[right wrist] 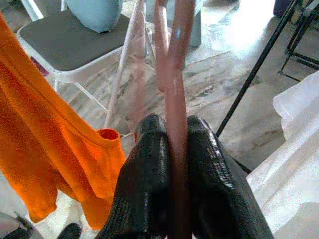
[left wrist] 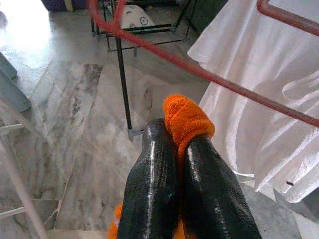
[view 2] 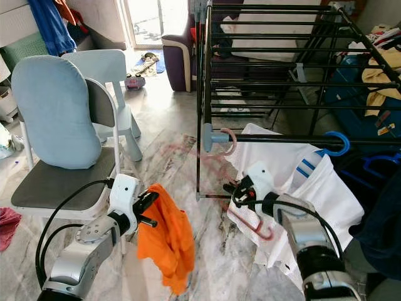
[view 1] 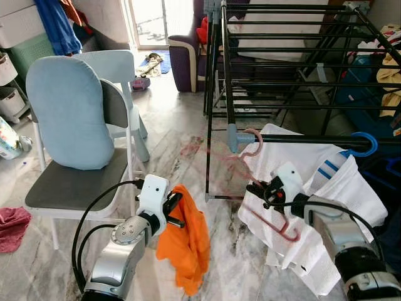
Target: Hang hanger
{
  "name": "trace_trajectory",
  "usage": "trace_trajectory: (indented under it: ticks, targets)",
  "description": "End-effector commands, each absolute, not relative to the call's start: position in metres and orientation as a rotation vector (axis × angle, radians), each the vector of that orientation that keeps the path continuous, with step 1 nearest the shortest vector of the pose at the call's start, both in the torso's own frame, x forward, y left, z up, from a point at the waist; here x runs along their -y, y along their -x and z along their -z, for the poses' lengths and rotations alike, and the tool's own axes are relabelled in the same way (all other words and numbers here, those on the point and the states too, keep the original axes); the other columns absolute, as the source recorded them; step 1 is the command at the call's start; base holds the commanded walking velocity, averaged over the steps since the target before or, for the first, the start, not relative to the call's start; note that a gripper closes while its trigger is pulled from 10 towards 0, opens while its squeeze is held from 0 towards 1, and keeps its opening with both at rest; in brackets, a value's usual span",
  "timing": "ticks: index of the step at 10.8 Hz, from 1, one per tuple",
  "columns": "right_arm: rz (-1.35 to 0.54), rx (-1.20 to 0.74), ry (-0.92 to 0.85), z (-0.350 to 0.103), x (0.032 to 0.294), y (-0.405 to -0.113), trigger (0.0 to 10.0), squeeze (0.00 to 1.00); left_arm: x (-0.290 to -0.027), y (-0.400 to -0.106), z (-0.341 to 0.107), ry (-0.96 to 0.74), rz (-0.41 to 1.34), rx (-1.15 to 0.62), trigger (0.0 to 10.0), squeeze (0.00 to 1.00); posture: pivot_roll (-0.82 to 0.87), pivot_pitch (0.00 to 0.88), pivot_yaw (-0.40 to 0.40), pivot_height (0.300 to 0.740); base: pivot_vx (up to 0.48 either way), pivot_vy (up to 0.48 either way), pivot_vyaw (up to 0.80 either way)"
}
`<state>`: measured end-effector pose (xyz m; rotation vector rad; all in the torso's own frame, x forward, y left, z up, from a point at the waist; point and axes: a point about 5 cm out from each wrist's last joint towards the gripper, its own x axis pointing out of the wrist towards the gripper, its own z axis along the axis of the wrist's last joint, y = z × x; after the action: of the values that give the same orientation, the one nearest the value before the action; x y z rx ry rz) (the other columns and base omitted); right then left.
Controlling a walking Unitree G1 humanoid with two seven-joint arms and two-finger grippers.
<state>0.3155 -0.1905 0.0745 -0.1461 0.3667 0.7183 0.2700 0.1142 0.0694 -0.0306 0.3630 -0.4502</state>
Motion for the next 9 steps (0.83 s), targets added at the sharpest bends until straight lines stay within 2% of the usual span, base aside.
trace_trajectory:
  ticks: [1, 5, 6, 7, 9]
  targets:
    - [-0.727, -0.357, 0.156, -0.078, 0.190, -0.319, 0.0, 0.00, -0.114, -0.273, -0.074, 0.013, 0.451, -0.341, 10.0, 0.00, -0.12, 0.003, -0.013, 0.740, 0.000, 0.000, 0.00]
    - [-0.719, -0.366, 0.116, -0.076, 0.191, -0.317, 0.0, 0.00, -0.114, -0.273, -0.074, 0.010, 0.454, -0.343, 10.0, 0.00, -0.12, 0.002, -0.011, 0.740, 0.000, 0.000, 0.00]
    - [-0.633, -0.362, 0.096, -0.076, 0.195, -0.318, 0.0, 0.00, -0.114, -0.273, -0.074, 0.010, 0.451, -0.341, 10.0, 0.00, -0.12, 0.001, -0.014, 0.740, 0.000, 0.000, 0.00]
    - [-0.464, -0.278, 0.092, -0.084, 0.198, -0.322, 0.0, 0.00, -0.118, -0.274, -0.076, 0.023, 0.425, -0.328, 10.0, 0.00, -0.12, 0.001, -0.016, 0.740, 0.000, 0.000, 0.00]
    - [-0.323, -0.181, 0.067, -0.090, 0.192, -0.312, 0.2, 0.00, -0.119, -0.274, -0.077, 0.028, 0.409, -0.319, 10.0, 0.00, -0.13, 0.000, -0.014, 0.740, 0.000, 0.000, 0.00]
